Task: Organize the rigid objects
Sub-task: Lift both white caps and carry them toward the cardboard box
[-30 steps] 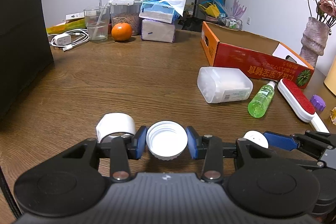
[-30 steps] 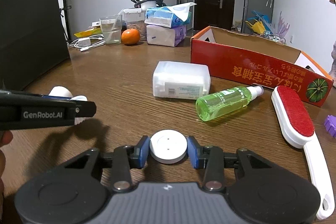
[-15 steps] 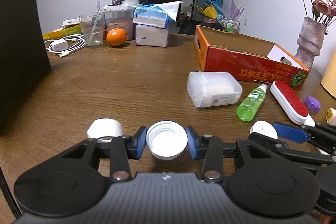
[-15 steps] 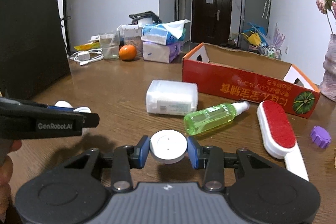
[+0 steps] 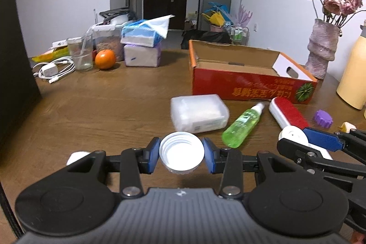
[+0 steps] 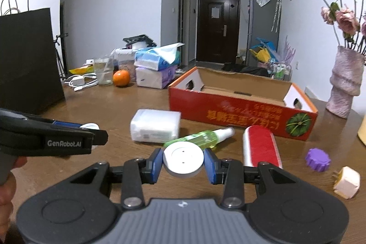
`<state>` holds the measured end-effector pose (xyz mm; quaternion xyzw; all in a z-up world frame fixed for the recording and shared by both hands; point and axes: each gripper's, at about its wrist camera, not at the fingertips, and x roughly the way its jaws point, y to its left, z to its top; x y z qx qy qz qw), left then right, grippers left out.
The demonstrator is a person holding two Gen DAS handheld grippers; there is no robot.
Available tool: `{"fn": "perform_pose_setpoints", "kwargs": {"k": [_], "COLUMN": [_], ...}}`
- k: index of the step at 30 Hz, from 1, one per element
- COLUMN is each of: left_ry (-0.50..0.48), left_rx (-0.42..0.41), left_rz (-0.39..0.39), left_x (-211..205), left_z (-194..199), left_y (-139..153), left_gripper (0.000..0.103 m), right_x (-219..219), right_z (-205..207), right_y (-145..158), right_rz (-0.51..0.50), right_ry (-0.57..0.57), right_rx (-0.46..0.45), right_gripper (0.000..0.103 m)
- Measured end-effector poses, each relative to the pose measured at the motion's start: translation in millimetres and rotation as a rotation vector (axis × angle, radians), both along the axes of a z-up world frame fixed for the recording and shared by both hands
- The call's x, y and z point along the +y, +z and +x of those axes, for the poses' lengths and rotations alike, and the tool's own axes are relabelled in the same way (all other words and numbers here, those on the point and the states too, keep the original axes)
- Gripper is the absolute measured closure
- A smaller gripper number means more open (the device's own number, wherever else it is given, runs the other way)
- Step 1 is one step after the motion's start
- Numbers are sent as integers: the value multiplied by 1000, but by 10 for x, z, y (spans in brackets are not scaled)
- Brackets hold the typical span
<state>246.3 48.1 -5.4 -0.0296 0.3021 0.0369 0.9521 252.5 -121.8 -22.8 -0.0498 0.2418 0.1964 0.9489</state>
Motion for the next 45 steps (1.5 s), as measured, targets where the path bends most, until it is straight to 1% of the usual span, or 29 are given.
{"fn": "perform_pose_setpoints", "kwargs": {"k": [13, 25, 34, 41, 45], "left_ry": [-60, -96, -102, -93, -92], "left_rx": [-50, -78, -89, -95, -84], "left_rz": [20, 17, 11, -3, -17], "left_x": [-509, -905, -1060, -1081, -1070], "left_z": [151, 431, 734, 937, 1063], "left_y": [228, 362, 420, 439, 419], "left_gripper": [62, 62, 62, 62, 62], "right_x": [-470, -812, -979, -1006, -1003], "right_z": [79, 290, 556, 794, 935], "right_y": [215, 300, 318, 373, 399], "right_rz": [21, 37, 60, 58, 55], "right_ry": [-62, -107, -136, -147, -154], "right_rx": [-55, -77, -78, -87, -93], "right_gripper": [65, 65, 65, 65, 65]}}
